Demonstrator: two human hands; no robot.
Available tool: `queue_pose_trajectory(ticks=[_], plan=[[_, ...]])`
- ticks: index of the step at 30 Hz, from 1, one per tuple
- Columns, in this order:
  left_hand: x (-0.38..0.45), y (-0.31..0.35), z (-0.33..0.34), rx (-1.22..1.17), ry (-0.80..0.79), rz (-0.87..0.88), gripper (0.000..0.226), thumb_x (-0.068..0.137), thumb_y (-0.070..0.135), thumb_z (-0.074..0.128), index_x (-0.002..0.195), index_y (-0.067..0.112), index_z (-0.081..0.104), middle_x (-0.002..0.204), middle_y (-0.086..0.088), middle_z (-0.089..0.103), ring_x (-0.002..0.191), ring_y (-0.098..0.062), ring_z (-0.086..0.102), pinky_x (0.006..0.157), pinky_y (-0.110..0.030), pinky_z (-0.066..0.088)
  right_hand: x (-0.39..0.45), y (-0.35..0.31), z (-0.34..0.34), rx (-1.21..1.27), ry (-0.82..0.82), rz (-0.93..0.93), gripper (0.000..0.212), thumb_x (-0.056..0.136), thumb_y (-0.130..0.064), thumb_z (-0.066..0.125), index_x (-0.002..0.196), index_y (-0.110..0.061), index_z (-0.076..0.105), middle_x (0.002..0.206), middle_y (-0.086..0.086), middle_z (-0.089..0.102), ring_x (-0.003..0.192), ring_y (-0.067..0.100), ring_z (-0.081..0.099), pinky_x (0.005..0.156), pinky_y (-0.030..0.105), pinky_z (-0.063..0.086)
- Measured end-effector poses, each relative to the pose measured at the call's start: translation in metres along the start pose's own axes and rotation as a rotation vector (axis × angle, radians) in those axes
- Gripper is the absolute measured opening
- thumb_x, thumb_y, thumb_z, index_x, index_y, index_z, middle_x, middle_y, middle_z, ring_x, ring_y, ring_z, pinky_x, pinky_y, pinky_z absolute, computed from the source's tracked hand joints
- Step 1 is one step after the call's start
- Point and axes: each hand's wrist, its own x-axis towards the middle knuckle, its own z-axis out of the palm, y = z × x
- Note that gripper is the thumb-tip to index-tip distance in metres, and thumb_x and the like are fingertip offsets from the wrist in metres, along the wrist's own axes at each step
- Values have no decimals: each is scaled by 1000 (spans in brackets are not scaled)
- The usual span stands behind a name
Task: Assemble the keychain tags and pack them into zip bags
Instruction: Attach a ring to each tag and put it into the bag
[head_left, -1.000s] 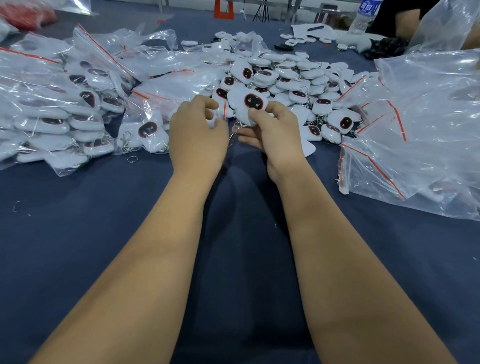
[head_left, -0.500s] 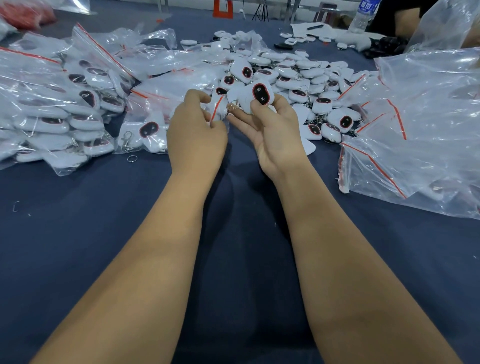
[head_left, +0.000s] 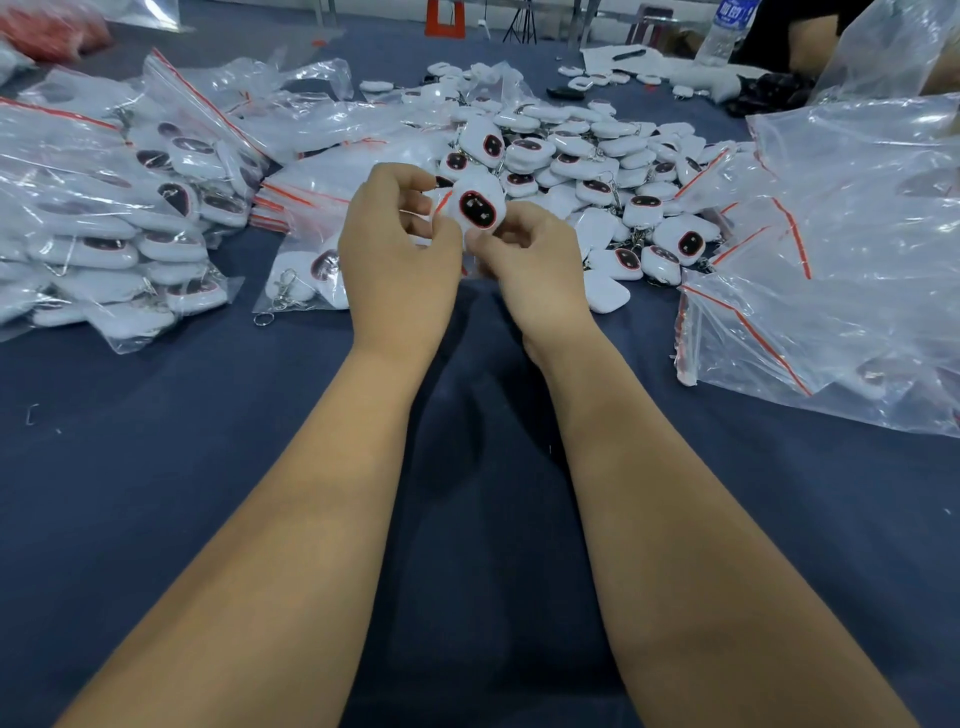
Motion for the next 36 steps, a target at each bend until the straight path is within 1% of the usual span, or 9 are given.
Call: queue_pose_trajectory(ticks=[3,7,11,15,19,21,26,31,36], plan=[[-1,1,0,0,25,62,21,82,9,58,96,24,56,97,2,61,76,0,54,70,-12,44,1,0,3,-300,-53,-93,50,91,-18,63,45,-35,55,67,-2,41,69,13,36,65,25,35],[-3,-1,2,34,-74,117,22,80,10,55,98,23,57,98,2,60,79,-7,55,72,-16,45,-4,1,10,-539,-120,-22,35,97,-23,52,62,-27,49,89,-6,36,109,30,42,99,42,38],[-3,-6,5,126,-186,114,21,82,10,53,94,27,56,99,8,52,75,5,51,70,-6,39,-1,4,8,-579,-115,-64,43,94,-14,53,60,-37,40,93,-2,45,107,31,48,90,41,42],[-1,-8,6,144,-202,116,24,84,6,53,93,28,55,98,10,49,74,7,50,69,-5,38,6,7,2,-635,-60,-119,46,92,-16,53,51,-34,43,82,9,43,85,24,36,71,31,33],[-2,-10,7,188,-264,84,25,83,7,53,92,30,56,92,12,48,75,1,49,68,-8,39,3,11,1,-1028,-204,-78,20,97,-22,43,98,-29,62,120,8,46,113,30,36,95,36,29],[-1,-13,7,225,-291,55,22,87,8,51,92,29,57,90,12,45,76,-3,50,68,-14,40,2,12,2,-1087,-260,-99,30,98,-23,41,122,-28,59,131,6,41,122,31,32,101,37,24],[2,-15,9,443,-267,61,29,90,8,45,109,20,64,107,2,47,88,-13,46,63,-22,30,3,3,0,-914,-72,-142,33,95,-19,46,117,-27,69,119,9,52,117,29,44,98,37,38],[1,-18,5,640,-285,69,29,85,2,51,106,13,68,118,-10,46,112,-28,45,75,-30,34,0,3,-11,-1087,223,-78,36,82,-12,50,116,-18,60,128,7,45,120,30,38,95,33,25],[5,-21,0,821,-218,-47,31,81,2,53,109,6,65,126,-16,38,118,-35,34,88,-30,35,1,7,-16,-1124,172,96,38,85,-18,50,123,-15,52,133,10,42,126,30,35,101,40,26]])
